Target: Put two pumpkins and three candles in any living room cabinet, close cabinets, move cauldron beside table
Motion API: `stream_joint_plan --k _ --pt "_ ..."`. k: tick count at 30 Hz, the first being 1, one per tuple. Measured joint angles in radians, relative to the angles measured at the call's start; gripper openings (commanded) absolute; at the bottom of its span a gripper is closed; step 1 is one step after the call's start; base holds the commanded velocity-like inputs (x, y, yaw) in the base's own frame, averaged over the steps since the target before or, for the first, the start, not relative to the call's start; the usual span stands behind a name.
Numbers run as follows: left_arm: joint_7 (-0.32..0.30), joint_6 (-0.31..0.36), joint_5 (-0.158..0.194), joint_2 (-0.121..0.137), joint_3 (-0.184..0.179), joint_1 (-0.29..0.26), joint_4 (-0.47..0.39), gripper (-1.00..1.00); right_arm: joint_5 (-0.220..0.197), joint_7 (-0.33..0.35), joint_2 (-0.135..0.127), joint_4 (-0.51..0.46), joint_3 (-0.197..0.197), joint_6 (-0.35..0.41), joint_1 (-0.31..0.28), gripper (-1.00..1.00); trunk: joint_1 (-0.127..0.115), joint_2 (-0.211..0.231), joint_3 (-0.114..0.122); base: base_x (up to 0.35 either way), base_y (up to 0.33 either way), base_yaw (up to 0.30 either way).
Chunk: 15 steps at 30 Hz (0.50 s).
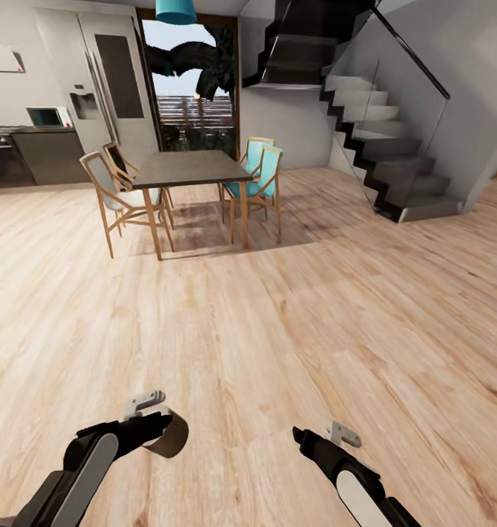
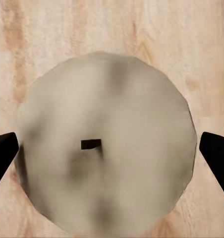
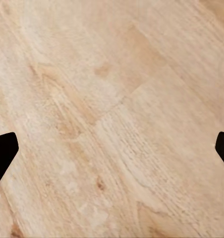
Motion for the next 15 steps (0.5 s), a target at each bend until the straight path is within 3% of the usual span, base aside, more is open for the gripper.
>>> stream_joint_plan --k 5,15 --pt "-0.001 0.000 0.000 0.001 -0.002 0.000 0.000 -1.00 -0.001 0.000 0.000 0.001 0.000 0.000 0.000 1.00 0.000 0.000 -0.001 0.296 -0.121 -0.260" --pt "-0.001 0.001 0.000 0.001 -0.004 0.000 0.000 -1.00 -0.001 0.002 0.002 0.002 0.000 0.000 0.000 1.00 0.000 0.000 -0.005 0.305 -0.008 -0.272"
